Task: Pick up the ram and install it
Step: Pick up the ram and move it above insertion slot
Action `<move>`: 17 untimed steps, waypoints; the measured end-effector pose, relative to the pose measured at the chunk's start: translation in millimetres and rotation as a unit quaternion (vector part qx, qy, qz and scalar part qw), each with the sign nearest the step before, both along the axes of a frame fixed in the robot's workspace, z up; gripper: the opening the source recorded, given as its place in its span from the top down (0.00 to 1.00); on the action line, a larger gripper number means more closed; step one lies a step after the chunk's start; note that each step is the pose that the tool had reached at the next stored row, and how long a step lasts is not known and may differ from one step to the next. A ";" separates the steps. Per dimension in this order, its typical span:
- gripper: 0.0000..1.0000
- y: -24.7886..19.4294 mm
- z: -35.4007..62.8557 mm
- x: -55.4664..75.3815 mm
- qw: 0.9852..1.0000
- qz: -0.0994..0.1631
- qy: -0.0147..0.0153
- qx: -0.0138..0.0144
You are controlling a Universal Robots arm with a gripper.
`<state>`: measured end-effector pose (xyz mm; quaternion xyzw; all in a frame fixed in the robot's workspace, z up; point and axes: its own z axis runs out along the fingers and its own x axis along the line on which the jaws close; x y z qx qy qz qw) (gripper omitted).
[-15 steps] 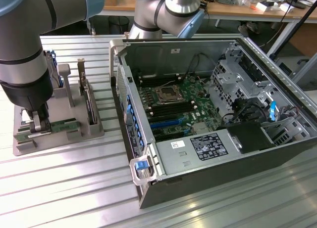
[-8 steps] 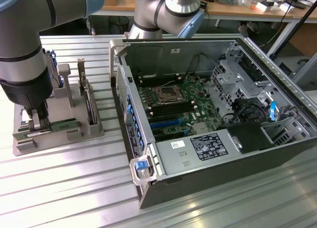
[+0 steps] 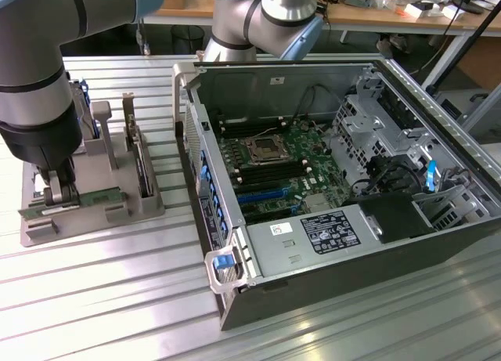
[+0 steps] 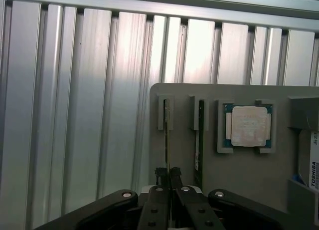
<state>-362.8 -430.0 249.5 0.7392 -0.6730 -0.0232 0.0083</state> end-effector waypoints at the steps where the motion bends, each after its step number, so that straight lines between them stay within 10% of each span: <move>1: 0.88 0.0 0.8 0.0 1.000 0.000 0.000 0.000; 17: 0.88 0.0 11.5 0.0 1.000 0.000 0.000 0.000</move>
